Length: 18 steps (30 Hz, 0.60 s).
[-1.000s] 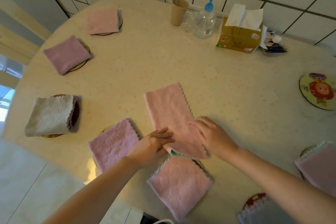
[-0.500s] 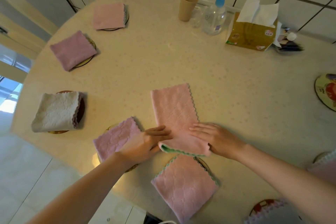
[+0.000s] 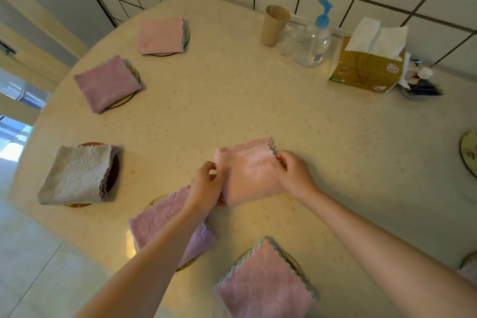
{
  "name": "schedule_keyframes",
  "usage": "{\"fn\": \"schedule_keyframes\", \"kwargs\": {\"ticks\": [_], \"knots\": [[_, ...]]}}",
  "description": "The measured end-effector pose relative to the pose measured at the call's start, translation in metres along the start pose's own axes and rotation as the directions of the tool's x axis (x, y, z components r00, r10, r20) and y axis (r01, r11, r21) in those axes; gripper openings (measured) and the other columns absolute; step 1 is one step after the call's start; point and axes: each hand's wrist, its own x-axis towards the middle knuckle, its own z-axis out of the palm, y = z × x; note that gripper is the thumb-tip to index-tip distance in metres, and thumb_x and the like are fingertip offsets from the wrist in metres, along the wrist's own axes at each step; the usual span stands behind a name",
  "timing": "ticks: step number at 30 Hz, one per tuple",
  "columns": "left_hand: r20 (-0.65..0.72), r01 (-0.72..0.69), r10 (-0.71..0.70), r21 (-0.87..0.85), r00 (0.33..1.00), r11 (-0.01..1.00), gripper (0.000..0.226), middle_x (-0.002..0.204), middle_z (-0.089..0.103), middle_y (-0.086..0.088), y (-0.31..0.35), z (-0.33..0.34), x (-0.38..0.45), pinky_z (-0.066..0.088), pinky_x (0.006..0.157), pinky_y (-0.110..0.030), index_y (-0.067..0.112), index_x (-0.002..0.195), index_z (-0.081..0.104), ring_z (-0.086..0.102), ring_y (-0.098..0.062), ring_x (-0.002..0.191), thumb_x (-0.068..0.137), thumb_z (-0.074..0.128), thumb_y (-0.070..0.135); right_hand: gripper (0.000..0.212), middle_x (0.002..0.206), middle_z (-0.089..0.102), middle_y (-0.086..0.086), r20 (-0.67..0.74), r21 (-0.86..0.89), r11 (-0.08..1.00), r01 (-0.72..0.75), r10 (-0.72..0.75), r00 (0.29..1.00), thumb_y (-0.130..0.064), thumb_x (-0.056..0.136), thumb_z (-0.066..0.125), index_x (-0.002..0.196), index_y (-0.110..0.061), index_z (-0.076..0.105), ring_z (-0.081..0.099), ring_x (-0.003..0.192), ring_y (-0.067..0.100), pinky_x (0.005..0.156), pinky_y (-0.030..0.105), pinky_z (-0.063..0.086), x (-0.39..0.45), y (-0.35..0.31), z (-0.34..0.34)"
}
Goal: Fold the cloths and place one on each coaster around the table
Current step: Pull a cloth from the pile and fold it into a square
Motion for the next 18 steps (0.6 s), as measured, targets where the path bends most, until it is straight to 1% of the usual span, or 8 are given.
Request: {"fn": "schedule_keyframes", "kwargs": {"ticks": [3, 6, 8, 10, 12, 14, 16, 18], "knots": [[-0.039, -0.082, 0.084, 0.036, 0.996, 0.996, 0.020, 0.072, 0.065, -0.018, 0.005, 0.002, -0.001, 0.055, 0.042, -0.045, 0.018, 0.091, 0.049, 0.065, -0.034, 0.059, 0.099, 0.045, 0.036, 0.015, 0.073, 0.058, -0.003, -0.052, -0.033, 0.999, -0.012, 0.010, 0.999, -0.031, 0.097, 0.043, 0.085, -0.022, 0.045, 0.055, 0.068, 0.021, 0.058, 0.035, 0.041, 0.002, -0.002, 0.008], [-0.055, -0.139, 0.146, 0.106, 0.988, 0.985, 0.026, 0.069, 0.063, -0.014, 0.010, 0.004, -0.002, 0.053, 0.038, -0.041, 0.020, 0.089, 0.042, 0.062, -0.029, 0.055, 0.100, 0.037, 0.043, 0.015, 0.077, 0.061, 0.003, -0.091, -0.021, 0.999, -0.027, 0.025, 0.996, -0.032, 0.099, 0.037, 0.090, -0.020, 0.043, 0.058, 0.070, 0.025, 0.060, 0.039, 0.045, 0.002, -0.004, 0.011], [-0.063, -0.114, 0.124, 0.144, 0.990, 0.983, 0.028, 0.070, 0.062, -0.014, 0.010, 0.006, 0.001, 0.051, 0.036, -0.036, 0.016, 0.091, 0.040, 0.062, -0.029, 0.054, 0.100, 0.035, 0.043, 0.017, 0.079, 0.063, 0.006, -0.087, -0.071, 0.997, -0.041, 0.035, 0.996, -0.033, 0.099, 0.035, 0.092, -0.020, 0.044, 0.060, 0.072, 0.028, 0.060, 0.040, 0.046, 0.002, -0.005, 0.013], [-0.066, -0.054, 0.066, 0.171, 0.996, 0.984, 0.028, 0.076, 0.063, -0.014, 0.007, 0.008, 0.005, 0.051, 0.036, -0.035, 0.015, 0.097, 0.041, 0.064, -0.029, 0.056, 0.100, 0.035, 0.042, 0.021, 0.086, 0.065, 0.008, -0.078, -0.167, 0.981, -0.100, 0.088, 0.993, -0.034, 0.098, 0.035, 0.095, -0.018, 0.049, 0.061, 0.079, 0.031, 0.060, 0.036, 0.043, 0.006, -0.007, 0.015], [-0.088, 0.009, 0.003, 0.129, 0.996, 0.992, 0.027, 0.083, 0.062, -0.010, 0.005, 0.009, 0.009, 0.052, 0.038, -0.035, 0.016, 0.108, 0.042, 0.065, -0.026, 0.062, 0.100, 0.037, 0.042, 0.031, 0.095, 0.066, 0.012, -0.080, -0.240, 0.947, -0.211, 0.197, 0.977, -0.039, 0.097, 0.033, 0.099, -0.015, 0.053, 0.061, 0.086, 0.032, 0.063, 0.033, 0.039, 0.012, -0.014, 0.016], [-0.100, 0.015, -0.008, 0.074, 0.995, 0.997, 0.028, 0.083, 0.062, -0.008, 0.005, 0.008, 0.008, 0.053, 0.039, -0.034, 0.022, 0.117, 0.039, 0.065, -0.025, 0.064, 0.098, 0.040, 0.043, 0.041, 0.100, 0.066, 0.014, -0.077, -0.282, 0.921, -0.270, 0.259, 0.963, -0.048, 0.095, 0.030, 0.101, -0.014, 0.053, 0.061, 0.093, 0.033, 0.070, 0.035, 0.041, 0.018, -0.023, 0.017], [-0.116, -0.045, 0.054, 0.074, 0.992, 0.996, 0.028, 0.071, 0.063, -0.012, 0.002, 0.007, 0.006, 0.053, 0.041, -0.040, 0.028, 0.121, 0.035, 0.062, -0.027, 0.056, 0.098, 0.042, 0.043, 0.045, 0.101, 0.066, 0.014, -0.094, -0.322, 0.913, -0.251, 0.233, 0.968, -0.053, 0.094, 0.031, 0.104, -0.015, 0.052, 0.062, 0.094, 0.034, 0.073, 0.036, 0.044, 0.021, -0.030, 0.018], [-0.143, -0.114, 0.127, 0.096, 0.981, 0.989, 0.030, 0.065, 0.062, -0.009, -0.001, 0.007, 0.005, 0.053, 0.050, -0.050, 0.034, 0.124, 0.031, 0.060, -0.027, 0.054, 0.097, 0.044, 0.039, 0.041, 0.103, 0.066, 0.014, -0.135, -0.363, 0.910, -0.201, 0.162, 0.978, -0.048, 0.096, 0.031, 0.110, -0.014, 0.049, 0.062, 0.094, 0.035, 0.073, 0.038, 0.045, 0.022, -0.033, 0.019]]}}
